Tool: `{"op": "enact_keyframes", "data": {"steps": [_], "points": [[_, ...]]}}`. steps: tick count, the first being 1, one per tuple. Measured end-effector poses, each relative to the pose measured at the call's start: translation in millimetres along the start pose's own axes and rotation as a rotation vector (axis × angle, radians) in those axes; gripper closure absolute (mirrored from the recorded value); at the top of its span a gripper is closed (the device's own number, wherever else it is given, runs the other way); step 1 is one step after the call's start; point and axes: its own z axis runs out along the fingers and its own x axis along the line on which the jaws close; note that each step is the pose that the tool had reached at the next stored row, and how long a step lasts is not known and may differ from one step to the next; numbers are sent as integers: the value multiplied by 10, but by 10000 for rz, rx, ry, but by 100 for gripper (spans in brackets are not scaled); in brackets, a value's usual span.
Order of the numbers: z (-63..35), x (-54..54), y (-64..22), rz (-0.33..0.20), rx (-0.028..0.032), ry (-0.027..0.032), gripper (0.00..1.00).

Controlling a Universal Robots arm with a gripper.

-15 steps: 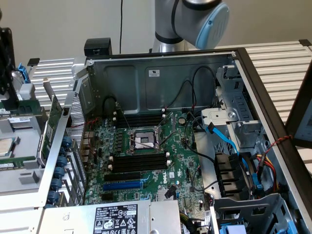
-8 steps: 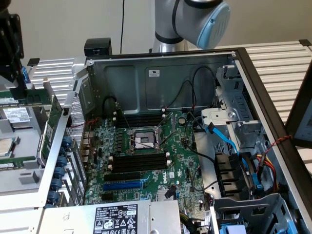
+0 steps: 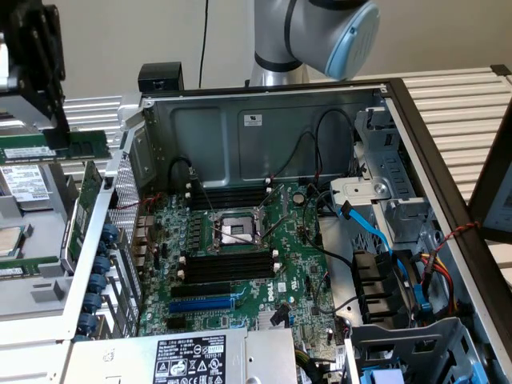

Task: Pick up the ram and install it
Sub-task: 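Pick up the ram and move it above insertion slot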

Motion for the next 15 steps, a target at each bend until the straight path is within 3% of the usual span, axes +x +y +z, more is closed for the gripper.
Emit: {"op": "enact_keyframes", "data": {"steps": [15], "points": [[-11,18,-681,-13,0,0,87]]}}
